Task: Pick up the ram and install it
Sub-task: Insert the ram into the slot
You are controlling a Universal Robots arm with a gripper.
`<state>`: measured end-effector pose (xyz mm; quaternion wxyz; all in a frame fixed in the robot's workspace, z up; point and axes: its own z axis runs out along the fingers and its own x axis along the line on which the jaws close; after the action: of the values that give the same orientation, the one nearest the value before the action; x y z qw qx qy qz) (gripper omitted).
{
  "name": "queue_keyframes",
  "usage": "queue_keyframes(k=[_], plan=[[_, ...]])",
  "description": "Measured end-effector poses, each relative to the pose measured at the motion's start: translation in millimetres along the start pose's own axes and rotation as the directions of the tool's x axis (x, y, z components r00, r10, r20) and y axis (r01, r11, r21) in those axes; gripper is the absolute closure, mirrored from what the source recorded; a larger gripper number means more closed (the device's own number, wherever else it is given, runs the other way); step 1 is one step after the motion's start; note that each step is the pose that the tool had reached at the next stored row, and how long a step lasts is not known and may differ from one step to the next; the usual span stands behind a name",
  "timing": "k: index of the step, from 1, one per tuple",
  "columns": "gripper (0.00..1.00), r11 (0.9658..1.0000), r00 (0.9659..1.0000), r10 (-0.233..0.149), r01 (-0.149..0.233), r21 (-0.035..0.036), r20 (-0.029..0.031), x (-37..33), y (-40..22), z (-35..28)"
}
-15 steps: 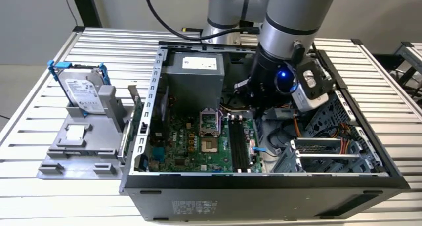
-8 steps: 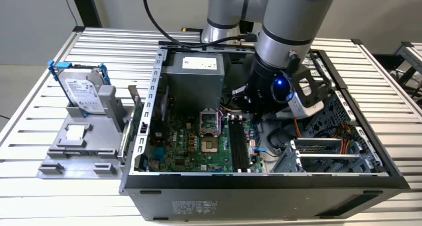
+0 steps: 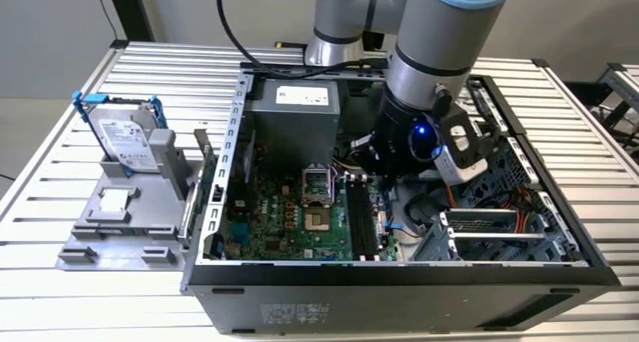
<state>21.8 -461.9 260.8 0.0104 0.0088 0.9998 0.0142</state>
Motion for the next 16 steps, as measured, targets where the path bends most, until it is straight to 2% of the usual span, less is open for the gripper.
queue_keyframes(k=[9, 12, 16], plan=[[1.0, 1.0, 1.0, 0.0, 0.0, 0.0001, -0.0006, 1.0, -7.9, 15.5], [1.0, 1.0, 1.0, 0.0, 0.0, 0.0, -0.0013, 4.8, -8.1, 17.8], [1.0, 1.0, 1.0, 0.0, 0.0, 0.0002, -0.0019, 5.9, -9.5, 22.1]])
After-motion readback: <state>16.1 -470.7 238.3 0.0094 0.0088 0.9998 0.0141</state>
